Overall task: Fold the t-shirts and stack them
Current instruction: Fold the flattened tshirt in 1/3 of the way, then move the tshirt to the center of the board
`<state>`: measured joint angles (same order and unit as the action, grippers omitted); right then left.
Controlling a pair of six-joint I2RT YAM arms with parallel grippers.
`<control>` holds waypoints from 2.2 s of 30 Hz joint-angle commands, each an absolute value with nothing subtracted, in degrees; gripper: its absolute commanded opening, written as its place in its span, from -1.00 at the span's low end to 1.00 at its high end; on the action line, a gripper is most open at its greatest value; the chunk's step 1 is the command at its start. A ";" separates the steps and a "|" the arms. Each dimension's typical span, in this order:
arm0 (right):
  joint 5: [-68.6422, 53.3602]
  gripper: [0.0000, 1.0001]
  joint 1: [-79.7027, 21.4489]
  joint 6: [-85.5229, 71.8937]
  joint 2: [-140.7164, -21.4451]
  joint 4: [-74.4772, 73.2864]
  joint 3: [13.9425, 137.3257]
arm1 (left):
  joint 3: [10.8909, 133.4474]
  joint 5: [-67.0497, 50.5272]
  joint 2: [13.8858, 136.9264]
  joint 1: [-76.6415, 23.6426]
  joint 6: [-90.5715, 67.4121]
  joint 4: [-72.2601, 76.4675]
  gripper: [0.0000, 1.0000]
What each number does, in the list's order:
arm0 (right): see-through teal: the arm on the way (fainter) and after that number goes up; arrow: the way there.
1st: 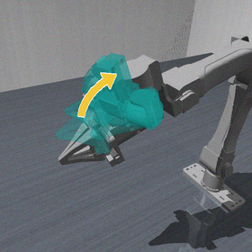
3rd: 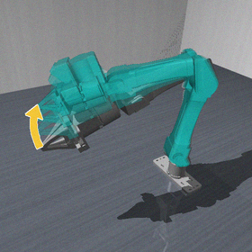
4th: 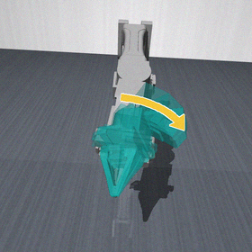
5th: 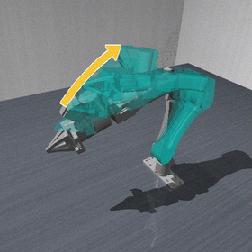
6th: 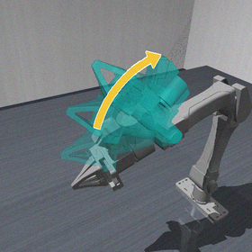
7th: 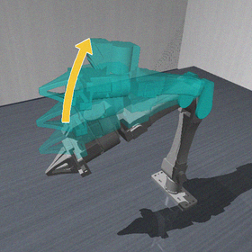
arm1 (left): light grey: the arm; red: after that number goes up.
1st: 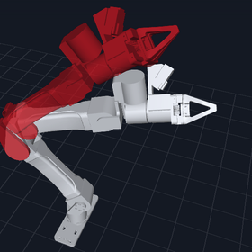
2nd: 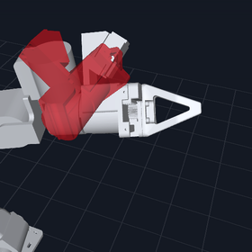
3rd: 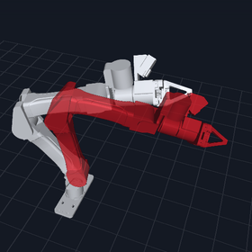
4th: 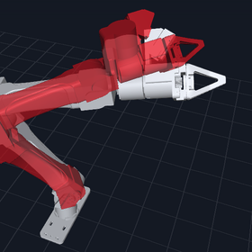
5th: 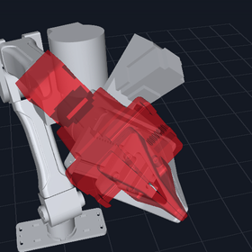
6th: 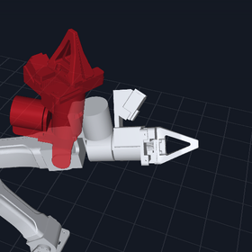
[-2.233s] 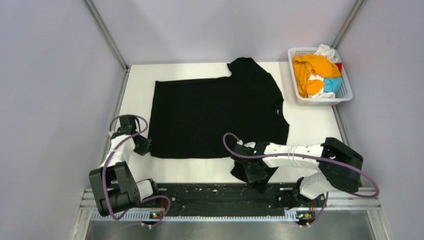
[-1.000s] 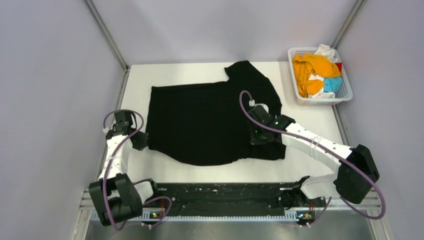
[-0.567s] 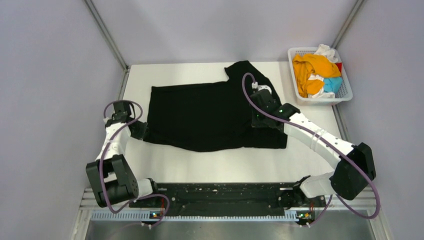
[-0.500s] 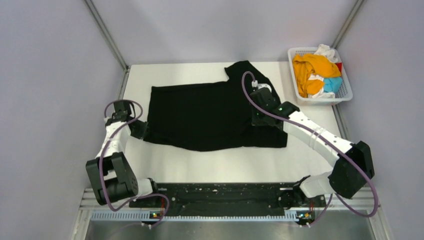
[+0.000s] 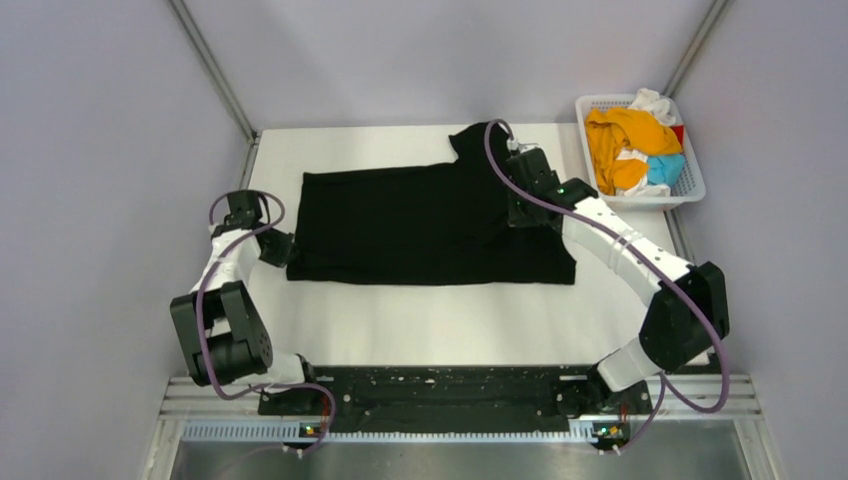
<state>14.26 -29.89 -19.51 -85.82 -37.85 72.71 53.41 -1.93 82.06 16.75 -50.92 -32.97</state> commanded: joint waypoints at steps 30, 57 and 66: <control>11.34 0.97 -22.83 -15.67 -101.49 -29.07 88.08 | 67.21 2.30 87.64 12.15 -49.29 -31.68 0.72; -5.15 0.97 -22.80 -22.81 -122.00 -10.81 99.25 | 61.46 -0.52 89.51 1.44 -45.44 -33.42 0.97; 0.45 0.97 -22.78 -25.00 -107.48 -13.14 82.43 | 63.86 -3.12 92.70 0.27 -45.10 -30.60 0.97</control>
